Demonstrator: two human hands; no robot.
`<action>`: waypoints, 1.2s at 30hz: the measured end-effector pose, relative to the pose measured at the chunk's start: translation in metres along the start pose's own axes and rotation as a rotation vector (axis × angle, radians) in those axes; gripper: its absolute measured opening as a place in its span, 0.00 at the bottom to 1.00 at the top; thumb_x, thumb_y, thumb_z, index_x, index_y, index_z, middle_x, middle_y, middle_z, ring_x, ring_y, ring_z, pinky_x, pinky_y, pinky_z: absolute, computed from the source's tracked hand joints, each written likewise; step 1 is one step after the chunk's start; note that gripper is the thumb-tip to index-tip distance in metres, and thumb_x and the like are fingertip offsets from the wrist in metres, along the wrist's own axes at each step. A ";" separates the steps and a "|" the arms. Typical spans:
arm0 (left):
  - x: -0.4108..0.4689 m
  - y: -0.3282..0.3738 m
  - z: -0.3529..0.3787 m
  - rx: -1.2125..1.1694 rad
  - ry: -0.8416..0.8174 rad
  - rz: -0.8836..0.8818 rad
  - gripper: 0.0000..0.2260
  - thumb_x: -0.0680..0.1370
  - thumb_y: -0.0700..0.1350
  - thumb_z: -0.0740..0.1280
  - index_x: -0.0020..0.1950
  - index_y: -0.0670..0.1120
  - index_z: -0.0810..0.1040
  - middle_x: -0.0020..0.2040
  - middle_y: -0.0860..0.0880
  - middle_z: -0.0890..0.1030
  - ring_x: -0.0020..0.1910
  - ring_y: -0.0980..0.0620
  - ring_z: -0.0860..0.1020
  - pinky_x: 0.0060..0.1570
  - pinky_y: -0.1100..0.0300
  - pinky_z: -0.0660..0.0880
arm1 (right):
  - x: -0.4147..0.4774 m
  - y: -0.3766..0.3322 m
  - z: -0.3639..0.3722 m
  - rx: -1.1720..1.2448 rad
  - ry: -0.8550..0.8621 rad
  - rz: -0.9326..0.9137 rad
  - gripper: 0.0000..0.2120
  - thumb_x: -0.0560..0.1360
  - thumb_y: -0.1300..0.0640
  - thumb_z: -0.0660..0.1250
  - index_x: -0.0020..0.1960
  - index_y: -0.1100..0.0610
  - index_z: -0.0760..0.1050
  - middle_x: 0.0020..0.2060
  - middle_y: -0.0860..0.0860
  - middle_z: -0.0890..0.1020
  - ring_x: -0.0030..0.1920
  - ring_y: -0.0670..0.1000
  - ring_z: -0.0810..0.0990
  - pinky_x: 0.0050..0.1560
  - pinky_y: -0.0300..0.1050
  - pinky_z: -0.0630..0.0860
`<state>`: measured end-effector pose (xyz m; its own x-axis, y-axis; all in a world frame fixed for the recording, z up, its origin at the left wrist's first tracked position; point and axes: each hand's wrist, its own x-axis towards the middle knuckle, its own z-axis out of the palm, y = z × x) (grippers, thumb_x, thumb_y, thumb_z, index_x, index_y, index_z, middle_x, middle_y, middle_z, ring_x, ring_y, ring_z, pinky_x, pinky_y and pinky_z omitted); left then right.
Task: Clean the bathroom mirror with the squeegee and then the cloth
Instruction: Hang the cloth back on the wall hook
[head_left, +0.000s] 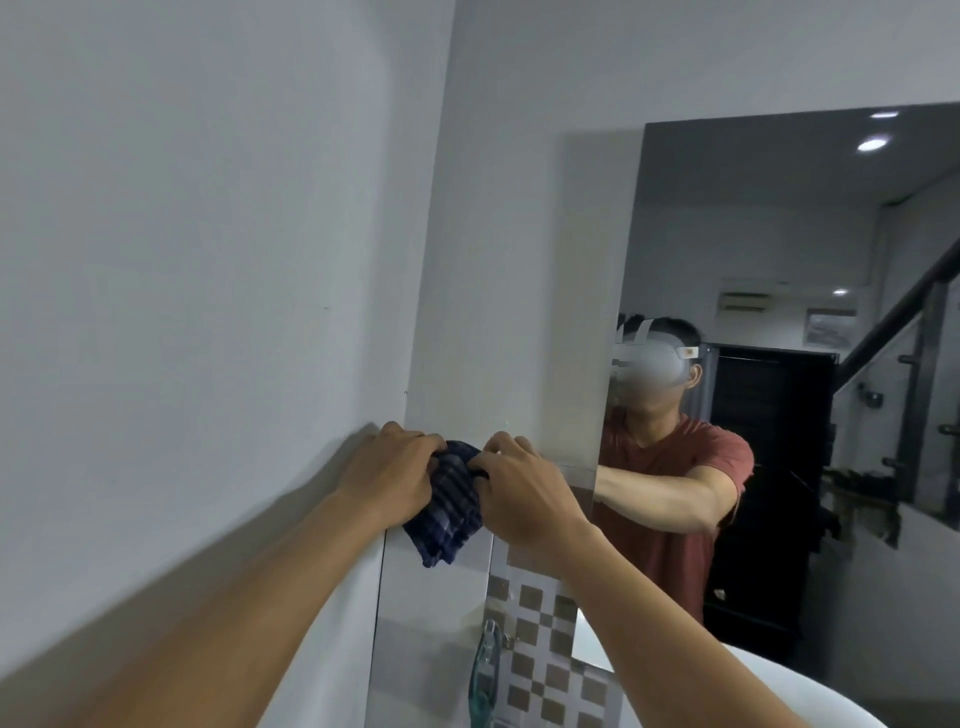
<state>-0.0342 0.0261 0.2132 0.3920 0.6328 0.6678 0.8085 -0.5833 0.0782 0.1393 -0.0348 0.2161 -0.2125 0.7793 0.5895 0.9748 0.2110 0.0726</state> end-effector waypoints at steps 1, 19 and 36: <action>-0.001 0.000 0.000 0.006 -0.037 0.001 0.15 0.80 0.43 0.58 0.63 0.55 0.77 0.56 0.52 0.83 0.55 0.48 0.74 0.51 0.53 0.75 | -0.001 -0.001 -0.001 0.032 -0.006 -0.010 0.15 0.82 0.54 0.57 0.65 0.55 0.75 0.62 0.52 0.76 0.61 0.54 0.72 0.60 0.52 0.75; -0.013 0.003 -0.005 -0.062 -0.029 -0.028 0.15 0.81 0.52 0.59 0.67 0.56 0.74 0.58 0.52 0.81 0.61 0.49 0.73 0.57 0.55 0.70 | -0.005 -0.010 -0.009 0.319 -0.174 0.067 0.22 0.77 0.59 0.62 0.71 0.53 0.65 0.58 0.54 0.81 0.57 0.56 0.78 0.58 0.53 0.77; -0.023 0.004 0.003 -0.051 0.013 -0.056 0.18 0.80 0.54 0.63 0.70 0.57 0.70 0.59 0.52 0.81 0.62 0.48 0.71 0.58 0.55 0.66 | 0.004 0.002 -0.004 0.224 -0.176 0.062 0.27 0.78 0.63 0.62 0.70 0.40 0.63 0.57 0.55 0.74 0.52 0.57 0.78 0.54 0.54 0.81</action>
<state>-0.0389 0.0111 0.1964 0.3406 0.6584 0.6712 0.8056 -0.5725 0.1527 0.1407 -0.0336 0.2221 -0.1801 0.8810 0.4375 0.9513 0.2692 -0.1504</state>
